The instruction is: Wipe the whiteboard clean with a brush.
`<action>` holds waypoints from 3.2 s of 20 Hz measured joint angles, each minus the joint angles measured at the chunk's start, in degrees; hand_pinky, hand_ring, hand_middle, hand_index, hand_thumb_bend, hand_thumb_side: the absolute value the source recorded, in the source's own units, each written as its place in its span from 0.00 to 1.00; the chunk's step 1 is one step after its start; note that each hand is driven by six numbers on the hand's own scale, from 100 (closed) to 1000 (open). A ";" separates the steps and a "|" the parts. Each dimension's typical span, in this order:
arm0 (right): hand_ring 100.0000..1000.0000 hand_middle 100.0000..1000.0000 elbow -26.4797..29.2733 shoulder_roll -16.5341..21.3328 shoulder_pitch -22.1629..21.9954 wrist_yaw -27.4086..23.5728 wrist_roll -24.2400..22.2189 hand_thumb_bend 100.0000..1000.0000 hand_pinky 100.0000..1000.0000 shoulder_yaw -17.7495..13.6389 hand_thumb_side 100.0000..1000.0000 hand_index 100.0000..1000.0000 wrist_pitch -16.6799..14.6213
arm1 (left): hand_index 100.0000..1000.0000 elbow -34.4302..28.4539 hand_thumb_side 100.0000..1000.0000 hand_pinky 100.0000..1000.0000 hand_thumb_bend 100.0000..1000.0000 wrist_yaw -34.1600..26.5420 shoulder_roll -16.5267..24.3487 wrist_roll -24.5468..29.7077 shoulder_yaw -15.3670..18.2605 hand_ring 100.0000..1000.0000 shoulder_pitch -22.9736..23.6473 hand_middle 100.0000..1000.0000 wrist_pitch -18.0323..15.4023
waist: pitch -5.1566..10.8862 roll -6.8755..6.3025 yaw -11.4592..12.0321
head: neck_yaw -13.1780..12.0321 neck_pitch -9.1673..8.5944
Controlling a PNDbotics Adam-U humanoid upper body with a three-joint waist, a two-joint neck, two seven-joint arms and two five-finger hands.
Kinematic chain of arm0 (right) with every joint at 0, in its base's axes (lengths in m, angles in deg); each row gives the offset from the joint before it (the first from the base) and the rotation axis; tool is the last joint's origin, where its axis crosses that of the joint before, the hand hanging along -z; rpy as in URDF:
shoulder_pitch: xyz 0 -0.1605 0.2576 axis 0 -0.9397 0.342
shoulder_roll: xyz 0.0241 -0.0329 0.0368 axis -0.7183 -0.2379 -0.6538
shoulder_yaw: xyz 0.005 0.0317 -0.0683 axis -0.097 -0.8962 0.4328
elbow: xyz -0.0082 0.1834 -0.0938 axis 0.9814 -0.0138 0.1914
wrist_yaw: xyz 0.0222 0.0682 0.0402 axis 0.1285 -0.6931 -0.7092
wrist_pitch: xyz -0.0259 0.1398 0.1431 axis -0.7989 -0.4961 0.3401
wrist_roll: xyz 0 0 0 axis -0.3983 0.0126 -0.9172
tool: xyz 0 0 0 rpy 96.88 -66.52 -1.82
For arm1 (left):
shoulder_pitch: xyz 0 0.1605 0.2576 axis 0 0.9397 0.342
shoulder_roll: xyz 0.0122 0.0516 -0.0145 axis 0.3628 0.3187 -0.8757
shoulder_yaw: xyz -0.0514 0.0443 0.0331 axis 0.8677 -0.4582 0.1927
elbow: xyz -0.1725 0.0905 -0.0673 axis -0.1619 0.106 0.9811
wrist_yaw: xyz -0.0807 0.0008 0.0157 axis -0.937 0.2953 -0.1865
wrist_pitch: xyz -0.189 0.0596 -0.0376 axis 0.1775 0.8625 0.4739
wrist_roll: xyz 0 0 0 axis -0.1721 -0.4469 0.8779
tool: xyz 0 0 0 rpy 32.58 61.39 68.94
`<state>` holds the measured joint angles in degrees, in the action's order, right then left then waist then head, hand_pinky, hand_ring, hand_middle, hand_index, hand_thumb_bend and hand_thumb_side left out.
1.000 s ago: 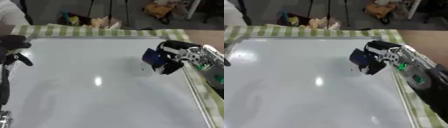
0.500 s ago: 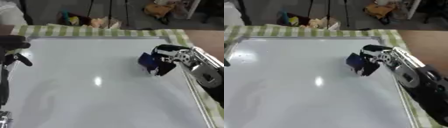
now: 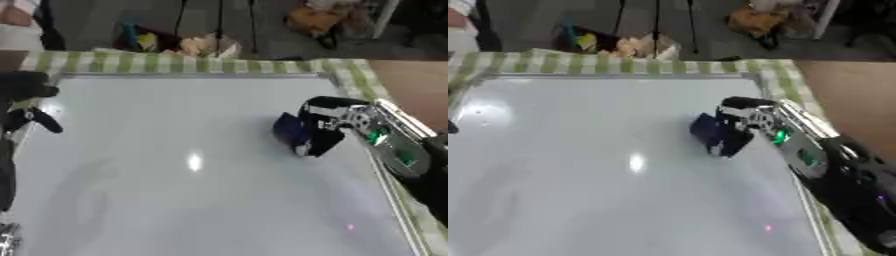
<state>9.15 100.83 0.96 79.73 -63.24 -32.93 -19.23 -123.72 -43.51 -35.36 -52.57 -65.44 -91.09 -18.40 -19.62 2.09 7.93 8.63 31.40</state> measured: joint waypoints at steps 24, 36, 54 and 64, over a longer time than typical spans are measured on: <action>0.36 0.14 1.47 -0.34 -0.71 -2.52 -1.55 0.00 0.20 1.21 0.09 0.00 1.30 | 0.62 0.00 0.92 0.33 0.00 0.00 0.00 0.06 0.00 0.64 0.00 0.64 0.06 | 0.20 0.12 0.27 | 0.02 -0.26; 0.36 0.14 -3.49 -0.86 -0.24 -0.34 0.68 0.00 0.20 -1.09 0.06 0.00 3.41 | 0.62 0.00 0.92 0.33 0.00 0.00 0.00 0.05 0.00 0.65 0.00 0.64 0.05 | 0.25 -0.01 0.37 | 0.04 -0.27; 0.36 0.14 -3.02 0.32 -1.87 0.81 1.20 0.00 0.20 -1.96 0.07 0.00 3.78 | 0.62 0.00 0.93 0.33 0.00 0.01 0.00 0.05 0.00 0.65 0.00 0.64 0.05 | 0.61 -0.18 -0.06 | -0.04 -0.29; 0.36 0.13 0.01 2.01 -2.88 1.22 -1.05 0.00 0.18 -0.46 0.07 0.00 1.95 | 0.62 0.00 0.93 0.33 0.00 0.01 0.00 0.07 0.00 0.65 0.00 0.64 0.06 | 0.55 -0.18 -0.09 | -0.16 -0.32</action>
<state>9.16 102.84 -1.91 80.95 -64.29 -33.39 -17.27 -123.72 -43.50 -35.36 -52.50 -65.44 -91.09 -18.35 -19.07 1.92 7.84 8.47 31.08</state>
